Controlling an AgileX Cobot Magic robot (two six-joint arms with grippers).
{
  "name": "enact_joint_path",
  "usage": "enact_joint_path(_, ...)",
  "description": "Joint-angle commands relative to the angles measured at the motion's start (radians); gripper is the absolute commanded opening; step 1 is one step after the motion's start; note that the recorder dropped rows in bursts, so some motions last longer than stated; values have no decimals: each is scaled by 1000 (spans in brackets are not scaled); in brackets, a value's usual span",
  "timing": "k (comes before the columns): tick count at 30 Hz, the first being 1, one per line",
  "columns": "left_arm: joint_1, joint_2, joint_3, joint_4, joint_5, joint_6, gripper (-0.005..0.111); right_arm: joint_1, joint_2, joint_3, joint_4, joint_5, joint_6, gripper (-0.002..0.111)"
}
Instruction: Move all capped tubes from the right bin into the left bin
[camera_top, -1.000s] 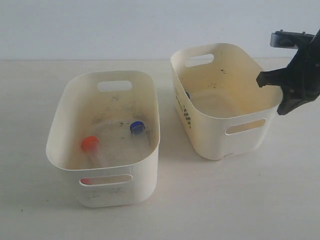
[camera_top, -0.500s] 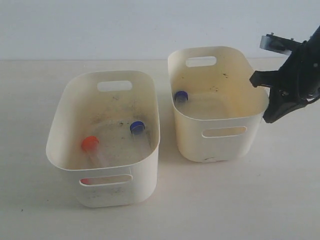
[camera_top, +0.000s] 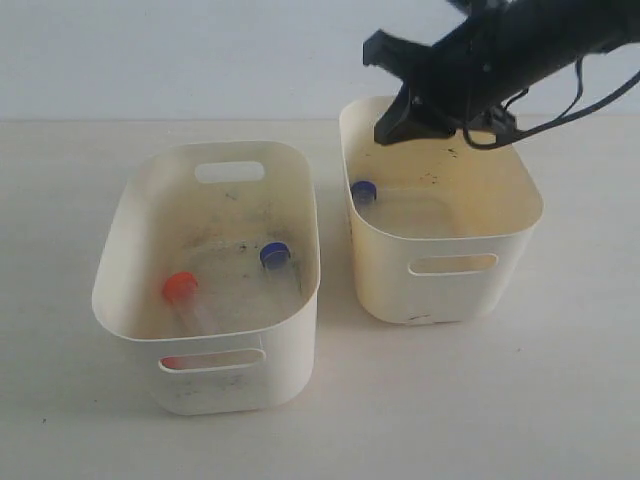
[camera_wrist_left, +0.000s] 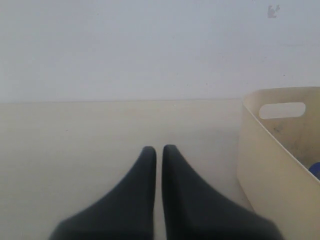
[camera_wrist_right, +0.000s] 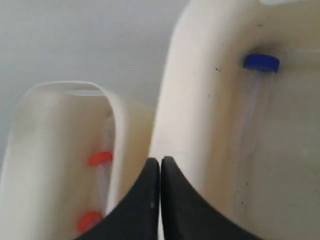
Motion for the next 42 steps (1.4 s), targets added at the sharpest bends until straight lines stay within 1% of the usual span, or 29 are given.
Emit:
enact_joint_path(1, -1, 4, -4, -2, -10, -4, 4, -51, 148, -81, 43, 82, -7, 0)
enact_joint_path(2, -1, 4, -4, -2, -10, -4, 4, -72, 199, -126, 102, 157, -41, 0)
enact_joint_path(4, -1, 4, -4, -2, -10, -4, 4, -80, 263, -191, 141, 219, -66, 0)
enact_joint_path(6, -1, 4, -4, -2, -10, -4, 4, -80, 308, -233, 147, 245, -63, 0)
enact_joint_path(11, -1, 4, -4, -2, -10, -4, 4, -102, 357, -244, 139, 265, -66, 1)
enact_joint_path(14, -1, 4, -4, -2, -10, -4, 4, -111, 363, -244, 123, 264, -64, 15)
enact_joint_path(17, -1, 4, -4, -2, -10, -4, 4, -113, 365, -244, 97, 251, -42, 34)
enact_joint_path(19, -1, 4, -4, -2, -10, -4, 4, -113, 373, -244, 95, 251, -36, 40)
enact_joint_path(28, -1, 4, -4, -2, -10, -4, 4, -102, 419, -244, 93, 239, -28, 42)
enact_joint_path(33, -1, 4, -4, -2, -10, -4, 4, -89, 423, -244, 93, 213, -33, 55)
enact_joint_path(42, -1, 4, -4, -2, -10, -4, 4, -68, 453, -244, 92, 191, -16, 56)
